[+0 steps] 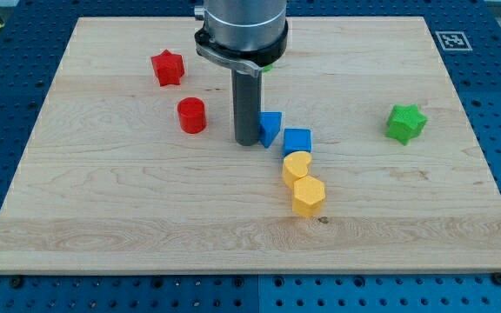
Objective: Touch the right side of green star
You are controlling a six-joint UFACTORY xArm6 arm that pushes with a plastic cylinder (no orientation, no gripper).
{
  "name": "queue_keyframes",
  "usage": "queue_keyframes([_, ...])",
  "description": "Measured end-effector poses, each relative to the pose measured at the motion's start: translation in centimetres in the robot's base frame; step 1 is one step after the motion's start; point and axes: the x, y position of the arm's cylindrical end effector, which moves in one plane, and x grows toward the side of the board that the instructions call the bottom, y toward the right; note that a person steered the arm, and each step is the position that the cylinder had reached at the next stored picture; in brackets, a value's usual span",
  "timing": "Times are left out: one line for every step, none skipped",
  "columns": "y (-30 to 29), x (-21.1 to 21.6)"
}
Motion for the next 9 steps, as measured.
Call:
queue_keyframes([0.2,-0.6])
queue_keyframes([0.2,-0.8])
queue_keyframes([0.6,-3.3])
queue_keyframes([0.6,-3.6])
queue_keyframes([0.6,-4.1])
queue_keyframes([2.4,-4.4])
queue_keyframes([2.7,-4.4])
queue_keyframes([3.4,-3.5])
queue_keyframes([3.6,-3.3])
